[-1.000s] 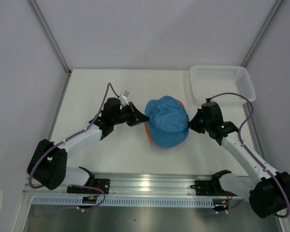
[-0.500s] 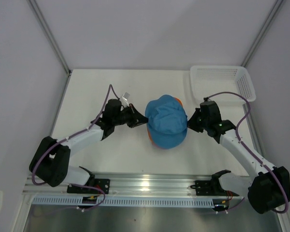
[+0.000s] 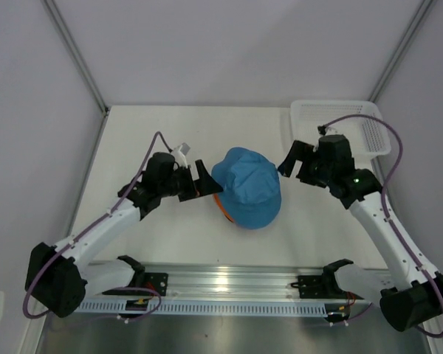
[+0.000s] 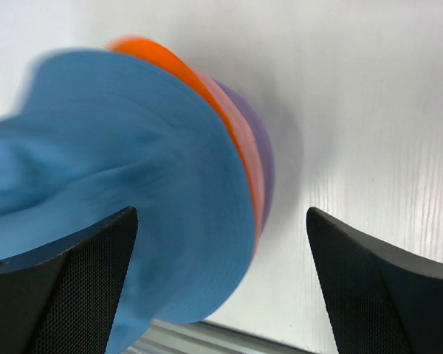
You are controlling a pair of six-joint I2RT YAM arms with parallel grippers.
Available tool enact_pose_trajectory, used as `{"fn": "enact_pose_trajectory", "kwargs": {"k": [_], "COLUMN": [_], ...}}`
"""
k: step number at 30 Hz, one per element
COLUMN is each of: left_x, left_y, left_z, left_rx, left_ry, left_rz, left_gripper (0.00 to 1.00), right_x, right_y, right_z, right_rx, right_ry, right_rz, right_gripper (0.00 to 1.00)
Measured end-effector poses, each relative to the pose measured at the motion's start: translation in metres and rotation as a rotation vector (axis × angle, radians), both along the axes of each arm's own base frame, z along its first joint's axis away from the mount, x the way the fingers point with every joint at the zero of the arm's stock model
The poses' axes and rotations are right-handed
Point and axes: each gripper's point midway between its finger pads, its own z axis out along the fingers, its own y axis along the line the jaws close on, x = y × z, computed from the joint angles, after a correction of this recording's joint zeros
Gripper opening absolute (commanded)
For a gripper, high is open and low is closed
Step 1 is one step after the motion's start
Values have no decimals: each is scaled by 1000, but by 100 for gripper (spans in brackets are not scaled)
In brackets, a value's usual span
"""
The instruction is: Stack the hats
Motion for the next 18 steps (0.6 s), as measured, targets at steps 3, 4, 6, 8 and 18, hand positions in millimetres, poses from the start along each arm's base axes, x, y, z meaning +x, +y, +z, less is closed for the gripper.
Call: {"fn": "enact_pose_trajectory", "kwargs": {"k": [3, 4, 6, 8, 18], "left_x": [-1, -2, -5, -8, -44], "left_y": [9, 13, 20, 30, 85], "left_z": [40, 57, 90, 126, 205], "left_rx": [14, 13, 14, 15, 89], "left_ry": [-118, -169, -265, -378, -774], "left_rz": [-6, -4, 1, 14, 89], "left_gripper": [99, 100, 100, 99, 100], "right_x": [6, 6, 7, 11, 31], "right_y": [-1, -3, -9, -18, -44], "right_z": [51, 66, 89, 109, 157], "right_rx": [19, 22, 17, 0, -78], "right_ry": [-129, -170, -234, -289, -456], "right_rz": [11, 12, 1, -19, -85], "right_gripper": [100, 100, 99, 100, 100]}}
